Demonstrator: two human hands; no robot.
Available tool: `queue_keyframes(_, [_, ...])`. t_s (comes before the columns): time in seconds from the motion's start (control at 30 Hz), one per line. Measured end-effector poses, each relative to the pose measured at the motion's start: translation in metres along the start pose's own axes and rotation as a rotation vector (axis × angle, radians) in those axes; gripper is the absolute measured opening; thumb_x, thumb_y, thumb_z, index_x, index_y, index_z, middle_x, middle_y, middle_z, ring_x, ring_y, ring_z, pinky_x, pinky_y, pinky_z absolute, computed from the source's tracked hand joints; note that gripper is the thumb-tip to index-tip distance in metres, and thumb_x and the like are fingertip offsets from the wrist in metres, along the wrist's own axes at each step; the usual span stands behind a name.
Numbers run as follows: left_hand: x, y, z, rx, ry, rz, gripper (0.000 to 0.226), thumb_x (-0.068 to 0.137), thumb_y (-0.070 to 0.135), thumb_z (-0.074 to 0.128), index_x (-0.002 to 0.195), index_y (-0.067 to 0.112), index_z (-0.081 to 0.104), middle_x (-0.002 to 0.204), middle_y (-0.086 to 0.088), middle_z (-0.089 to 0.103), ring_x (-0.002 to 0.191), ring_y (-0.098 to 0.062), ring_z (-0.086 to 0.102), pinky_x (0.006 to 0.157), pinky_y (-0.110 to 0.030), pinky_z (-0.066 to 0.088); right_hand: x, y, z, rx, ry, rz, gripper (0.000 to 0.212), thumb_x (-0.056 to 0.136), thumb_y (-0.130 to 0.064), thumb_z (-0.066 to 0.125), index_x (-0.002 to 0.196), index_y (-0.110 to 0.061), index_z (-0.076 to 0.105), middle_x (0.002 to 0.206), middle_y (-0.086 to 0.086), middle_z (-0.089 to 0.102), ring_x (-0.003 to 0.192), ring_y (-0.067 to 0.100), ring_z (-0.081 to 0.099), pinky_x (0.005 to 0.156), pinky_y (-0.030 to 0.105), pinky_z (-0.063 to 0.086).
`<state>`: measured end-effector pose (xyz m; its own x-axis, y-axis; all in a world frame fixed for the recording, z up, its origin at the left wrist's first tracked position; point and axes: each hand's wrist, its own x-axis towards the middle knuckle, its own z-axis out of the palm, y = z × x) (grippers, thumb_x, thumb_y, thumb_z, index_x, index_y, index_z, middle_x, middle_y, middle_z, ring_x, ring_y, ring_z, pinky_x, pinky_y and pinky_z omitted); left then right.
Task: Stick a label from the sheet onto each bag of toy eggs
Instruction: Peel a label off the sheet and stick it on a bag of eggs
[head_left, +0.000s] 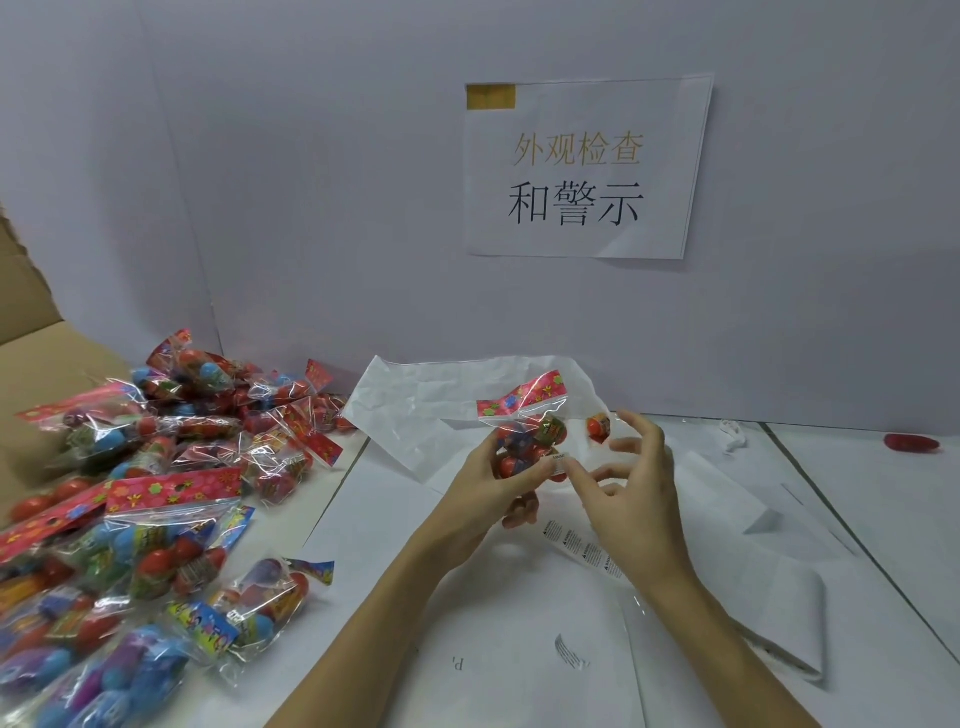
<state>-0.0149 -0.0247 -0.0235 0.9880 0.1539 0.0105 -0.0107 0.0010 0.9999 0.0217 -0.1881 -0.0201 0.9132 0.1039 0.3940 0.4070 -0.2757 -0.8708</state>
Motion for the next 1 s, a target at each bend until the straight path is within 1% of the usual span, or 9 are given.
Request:
queue_keyframes(0.07, [-0.002, 0.002, -0.002, -0.050, -0.022, 0.005, 0.057, 0.080, 0.045, 0.076, 0.130, 0.032, 0.051, 0.083, 0.009, 0.076, 0.059, -0.011, 0.063, 0.054, -0.021, 0.050, 0.003, 0.000, -0.003, 0.023, -0.054, 0.072, 0.055, 0.087, -0.044, 0.077, 0.135, -0.027, 0.055, 0.114, -0.003, 0.062, 0.087, 0.008, 0.066, 0.062, 0.014, 0.054])
queue_keyframes(0.13, [-0.003, 0.003, -0.001, -0.075, -0.053, 0.023, 0.061, 0.083, 0.042, 0.076, 0.135, 0.024, 0.052, 0.082, 0.006, 0.074, 0.061, -0.013, 0.062, 0.053, -0.021, 0.048, 0.003, 0.001, -0.004, 0.127, -0.192, 0.161, 0.048, 0.084, -0.059, 0.070, 0.120, -0.028, 0.066, 0.089, -0.011, 0.071, 0.077, 0.007, 0.067, 0.061, 0.017, 0.052])
queue_keyframes(0.23, [-0.005, 0.003, 0.001, -0.080, -0.082, 0.040, 0.059, 0.086, 0.040, 0.076, 0.137, 0.021, 0.053, 0.082, 0.001, 0.071, 0.061, -0.015, 0.061, 0.053, -0.021, 0.047, 0.001, 0.003, -0.003, 0.264, -0.297, 0.168, 0.035, 0.089, -0.054, 0.067, 0.104, -0.022, 0.073, 0.064, -0.007, 0.065, 0.055, 0.006, 0.057, 0.054, 0.018, 0.050])
queue_keyframes(0.37, [-0.006, 0.005, -0.002, -0.090, -0.093, 0.048, 0.055, 0.086, 0.040, 0.076, 0.133, 0.024, 0.053, 0.079, 0.002, 0.069, 0.063, -0.015, 0.063, 0.054, -0.020, 0.048, 0.004, 0.003, -0.004, 0.404, -0.315, 0.182, 0.019, 0.099, -0.032, 0.065, 0.097, -0.016, 0.075, 0.068, 0.006, 0.062, 0.059, 0.012, 0.057, 0.055, 0.022, 0.050])
queue_keyframes(0.57, [-0.001, 0.004, 0.002, -0.097, 0.027, 0.059, 0.052, 0.089, 0.060, 0.072, 0.128, 0.027, 0.066, 0.110, 0.003, 0.078, 0.100, -0.018, 0.075, 0.081, -0.024, 0.058, 0.009, 0.005, -0.011, 0.324, -0.184, 0.102, 0.013, 0.100, -0.019, 0.069, 0.096, -0.010, 0.077, 0.059, -0.007, 0.061, 0.054, 0.008, 0.053, 0.055, 0.019, 0.048])
queue_keyframes(0.7, [0.002, 0.006, -0.012, -0.386, 0.156, 0.025, 0.043, 0.086, 0.041, 0.074, 0.116, 0.010, 0.075, 0.109, -0.010, 0.079, 0.097, -0.022, 0.075, 0.081, -0.028, 0.058, 0.010, 0.001, -0.018, 0.262, -0.328, 0.063, 0.012, 0.099, -0.022, 0.070, 0.093, -0.015, 0.077, 0.066, 0.001, 0.067, 0.058, 0.011, 0.058, 0.058, 0.022, 0.051])
queue_keyframes(0.8, [0.003, 0.003, -0.010, -0.464, 0.257, -0.004, 0.033, 0.088, 0.033, 0.076, 0.113, 0.011, 0.075, 0.106, -0.009, 0.080, 0.094, -0.022, 0.078, 0.079, -0.031, 0.059, 0.006, 0.001, -0.011, 0.218, -0.390, 0.066, 0.012, 0.100, -0.019, 0.068, 0.092, -0.014, 0.076, 0.073, 0.006, 0.072, 0.063, 0.017, 0.066, 0.059, 0.023, 0.054])
queue_keyframes(0.9, [0.003, 0.000, -0.008, -0.416, 0.332, -0.014, 0.028, 0.093, 0.030, 0.075, 0.115, 0.014, 0.075, 0.104, -0.007, 0.081, 0.093, -0.023, 0.079, 0.078, -0.037, 0.062, 0.004, 0.003, -0.006, 0.180, -0.464, 0.084, 0.015, 0.100, -0.024, 0.068, 0.090, -0.017, 0.075, 0.078, 0.003, 0.076, 0.070, 0.017, 0.072, 0.062, 0.024, 0.055])
queue_keyframes(1.0, [0.001, 0.000, -0.011, -0.239, 0.313, 0.055, 0.043, 0.083, 0.044, 0.081, 0.115, 0.017, 0.074, 0.102, -0.006, 0.081, 0.092, -0.026, 0.079, 0.075, -0.038, 0.065, 0.003, 0.002, -0.008, 0.173, -0.500, 0.142, 0.019, 0.095, -0.045, 0.070, 0.095, -0.027, 0.078, 0.087, -0.005, 0.079, 0.081, 0.009, 0.075, 0.067, 0.020, 0.058])
